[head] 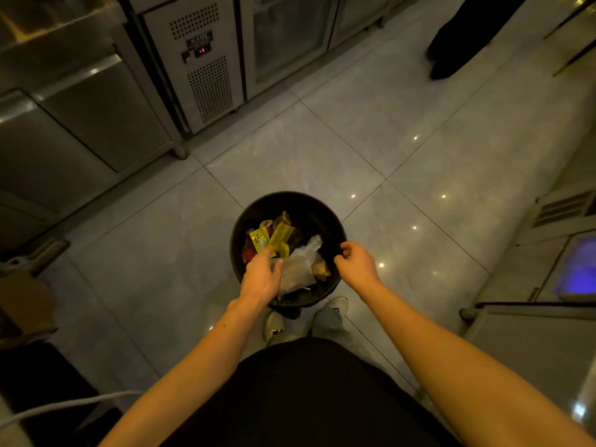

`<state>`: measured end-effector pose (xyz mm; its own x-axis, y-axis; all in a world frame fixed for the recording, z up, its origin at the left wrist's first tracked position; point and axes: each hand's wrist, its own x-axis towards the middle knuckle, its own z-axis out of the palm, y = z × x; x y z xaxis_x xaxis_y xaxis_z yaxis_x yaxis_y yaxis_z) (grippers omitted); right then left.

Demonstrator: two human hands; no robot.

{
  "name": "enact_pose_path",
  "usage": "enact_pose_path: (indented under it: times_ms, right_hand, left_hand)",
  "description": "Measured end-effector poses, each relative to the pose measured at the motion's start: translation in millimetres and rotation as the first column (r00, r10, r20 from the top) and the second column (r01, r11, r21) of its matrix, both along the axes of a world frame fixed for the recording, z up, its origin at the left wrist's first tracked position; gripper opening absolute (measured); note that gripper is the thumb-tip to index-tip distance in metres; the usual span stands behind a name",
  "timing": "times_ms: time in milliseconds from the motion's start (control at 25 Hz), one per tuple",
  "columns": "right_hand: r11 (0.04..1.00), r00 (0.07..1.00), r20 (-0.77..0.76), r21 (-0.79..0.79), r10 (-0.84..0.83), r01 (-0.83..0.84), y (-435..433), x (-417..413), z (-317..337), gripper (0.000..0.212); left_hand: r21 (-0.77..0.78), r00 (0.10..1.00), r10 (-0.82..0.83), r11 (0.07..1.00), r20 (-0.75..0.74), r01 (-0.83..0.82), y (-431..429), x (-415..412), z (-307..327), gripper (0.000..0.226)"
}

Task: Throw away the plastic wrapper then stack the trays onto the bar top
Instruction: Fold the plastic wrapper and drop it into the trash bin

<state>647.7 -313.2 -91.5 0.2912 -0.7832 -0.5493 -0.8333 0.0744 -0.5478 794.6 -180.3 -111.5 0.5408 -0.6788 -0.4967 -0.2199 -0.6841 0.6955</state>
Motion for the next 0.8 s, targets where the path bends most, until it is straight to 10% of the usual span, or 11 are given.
enact_pose_path:
  times_ms: [440, 800]
  right_hand:
    - [0.971, 0.997, 0.054, -0.233, 0.058, -0.044, 12, -30, 25, 0.044]
    - [0.808, 0.980, -0.199, -0.575, 0.011, -0.126, -1, -154, 70, 0.044]
  left_hand:
    - [-0.119, 0.921, -0.228, 0.953, 0.315, 0.277, -33, -18, 28, 0.042]
    - [-0.163, 0.657, -0.452, 0.737, 0.604, 0.656, -97, -118, 68, 0.041]
